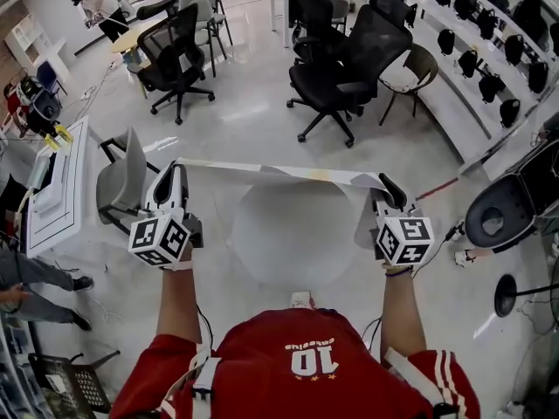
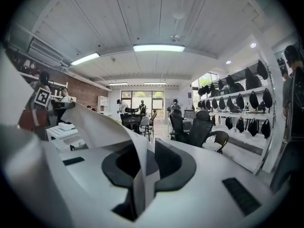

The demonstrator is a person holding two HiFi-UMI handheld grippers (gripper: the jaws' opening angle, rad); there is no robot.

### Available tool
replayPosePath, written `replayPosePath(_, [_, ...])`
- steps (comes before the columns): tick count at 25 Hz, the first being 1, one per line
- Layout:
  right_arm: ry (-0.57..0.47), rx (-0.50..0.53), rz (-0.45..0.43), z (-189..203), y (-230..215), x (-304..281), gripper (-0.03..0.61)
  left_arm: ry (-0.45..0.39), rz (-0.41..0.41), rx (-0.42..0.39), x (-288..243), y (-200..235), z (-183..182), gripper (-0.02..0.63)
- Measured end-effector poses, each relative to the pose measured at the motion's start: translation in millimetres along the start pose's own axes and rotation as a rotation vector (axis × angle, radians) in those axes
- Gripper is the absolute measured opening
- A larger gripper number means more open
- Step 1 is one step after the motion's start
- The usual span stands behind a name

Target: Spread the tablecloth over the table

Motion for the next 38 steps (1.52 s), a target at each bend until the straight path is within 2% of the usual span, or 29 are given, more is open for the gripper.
replayPosePath(8, [0.046,0.03,-0.016,35.3,12.4,40.4,0.075,0.045,0.003,0.026,26.2,-4.1,21.1,0.008])
replayPosePath(13, [0.051,0.027,-0.017,48.8,19.4,53.3,0.028,0.096,0.001,0.009,46.7,-10.1,37.3,0.008])
replayPosePath(19, [0.097,0.021,-0.017,76.9,27.5,68.9,0.025,0.156,0.006,-0.005,76.8,-12.3,65.3,0.008])
replayPosePath(28, [0.18,0.051,0.01,118.2,28.3,90.6,0.025,0.222,0.015,0.019,116.4,-24.5,112.2,0.008])
replayPosePath(38, [0.247,-0.072,0.039,169.6,17.3,105.8,0.026,0.294,0.045,0.046,131.9,-39.4,158.2,0.008])
Point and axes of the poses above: the fingertips, and each gripper's own axes: x backward along the fingers, y to its left, z out of its underside, the point moved 3 cm from there along x, backward along the fingers, and after that the axes turned 9 degrees about z, right-handed, at the moved point
